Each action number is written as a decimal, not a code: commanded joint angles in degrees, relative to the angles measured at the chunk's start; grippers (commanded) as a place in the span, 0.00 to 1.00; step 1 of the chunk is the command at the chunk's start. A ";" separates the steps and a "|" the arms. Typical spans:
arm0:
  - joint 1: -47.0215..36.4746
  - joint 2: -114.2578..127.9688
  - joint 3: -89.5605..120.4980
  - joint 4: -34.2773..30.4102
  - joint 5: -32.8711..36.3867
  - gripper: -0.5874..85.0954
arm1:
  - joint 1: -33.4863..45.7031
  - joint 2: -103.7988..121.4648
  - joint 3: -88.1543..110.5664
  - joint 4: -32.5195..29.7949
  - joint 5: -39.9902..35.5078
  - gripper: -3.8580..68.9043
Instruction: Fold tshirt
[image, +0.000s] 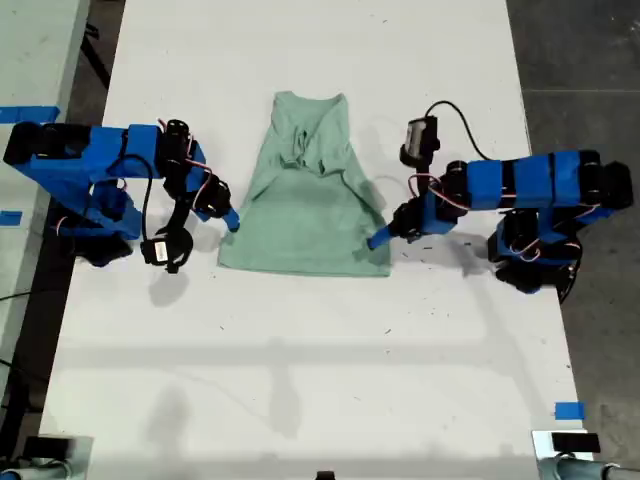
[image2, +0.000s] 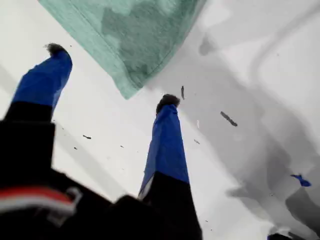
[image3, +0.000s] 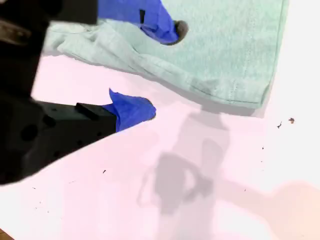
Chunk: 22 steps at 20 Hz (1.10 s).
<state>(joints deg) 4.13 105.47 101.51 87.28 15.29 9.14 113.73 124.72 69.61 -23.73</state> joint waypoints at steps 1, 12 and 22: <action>0.35 2.64 -1.14 0.53 -0.09 0.22 | 1.76 -6.06 -0.26 -6.77 -1.67 0.49; 0.00 2.20 -1.05 0.00 0.35 0.23 | 5.36 -29.09 -9.93 -11.95 -2.55 0.04; 0.97 4.39 1.41 -0.62 -0.09 0.22 | -5.19 -30.41 -36.83 23.73 -8.00 0.04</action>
<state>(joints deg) 4.13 106.79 103.10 87.19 15.29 6.50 82.97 96.59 86.31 -31.03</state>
